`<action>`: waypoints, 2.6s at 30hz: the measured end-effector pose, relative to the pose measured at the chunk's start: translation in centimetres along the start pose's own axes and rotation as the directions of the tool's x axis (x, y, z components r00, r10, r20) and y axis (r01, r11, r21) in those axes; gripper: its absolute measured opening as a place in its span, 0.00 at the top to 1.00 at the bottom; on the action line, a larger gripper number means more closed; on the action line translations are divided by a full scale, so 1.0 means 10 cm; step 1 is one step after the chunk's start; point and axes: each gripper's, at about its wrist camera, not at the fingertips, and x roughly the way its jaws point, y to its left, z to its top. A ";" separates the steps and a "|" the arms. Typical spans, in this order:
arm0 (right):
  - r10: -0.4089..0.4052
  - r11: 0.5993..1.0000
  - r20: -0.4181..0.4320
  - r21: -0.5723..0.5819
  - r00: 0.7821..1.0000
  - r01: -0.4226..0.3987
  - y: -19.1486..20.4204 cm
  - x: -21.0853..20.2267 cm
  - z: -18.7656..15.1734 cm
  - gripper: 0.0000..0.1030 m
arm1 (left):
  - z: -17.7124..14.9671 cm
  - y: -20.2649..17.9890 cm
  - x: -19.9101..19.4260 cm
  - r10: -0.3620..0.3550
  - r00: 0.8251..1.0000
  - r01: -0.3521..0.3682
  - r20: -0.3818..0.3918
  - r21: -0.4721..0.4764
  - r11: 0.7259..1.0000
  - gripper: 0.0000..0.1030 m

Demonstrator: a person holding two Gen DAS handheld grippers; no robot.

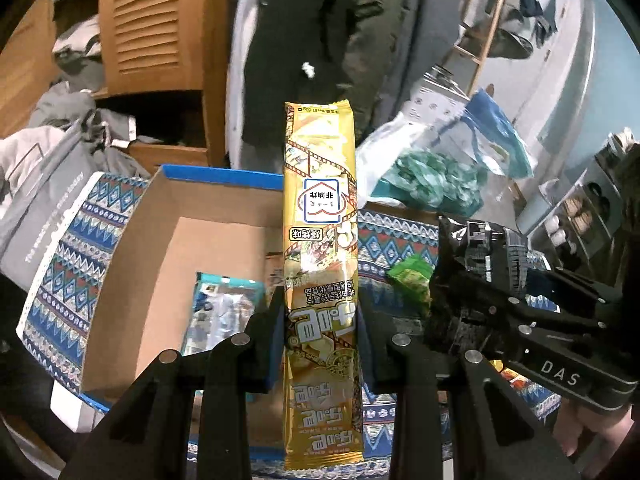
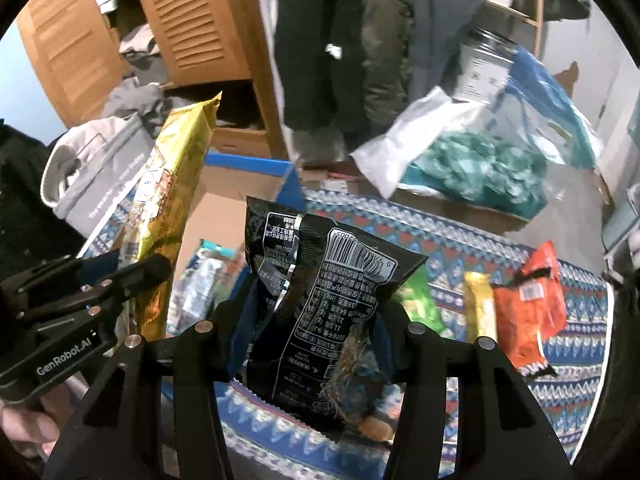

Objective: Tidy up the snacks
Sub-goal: 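Lift both held packets and carry them over the cardboard box, then lower both packets into the box and open both tools, then reach both tools back to the snack pile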

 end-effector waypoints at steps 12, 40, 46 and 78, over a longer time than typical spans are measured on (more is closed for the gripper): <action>0.072 0.996 -0.055 -0.046 0.996 -0.074 0.54 0.41 0.18 0.51 | -0.03 0.58 0.03 0.072 0.997 -0.072 -0.003 -0.066 0.995 0.69; 0.111 0.992 -0.092 -0.047 0.990 -0.116 0.89 0.74 0.31 0.36 | -0.06 1.05 0.17 0.136 0.990 -0.141 -0.040 -0.140 0.980 0.55; 0.064 0.996 -0.059 -0.059 0.996 -0.068 0.80 0.59 0.32 0.30 | -0.06 0.99 0.14 0.129 0.991 -0.133 -0.042 -0.137 0.982 0.39; -0.105 0.994 0.033 0.023 0.994 0.104 -0.09 -0.17 0.00 0.27 | -0.03 -0.15 0.06 0.111 0.994 -0.109 -0.019 0.085 0.990 0.25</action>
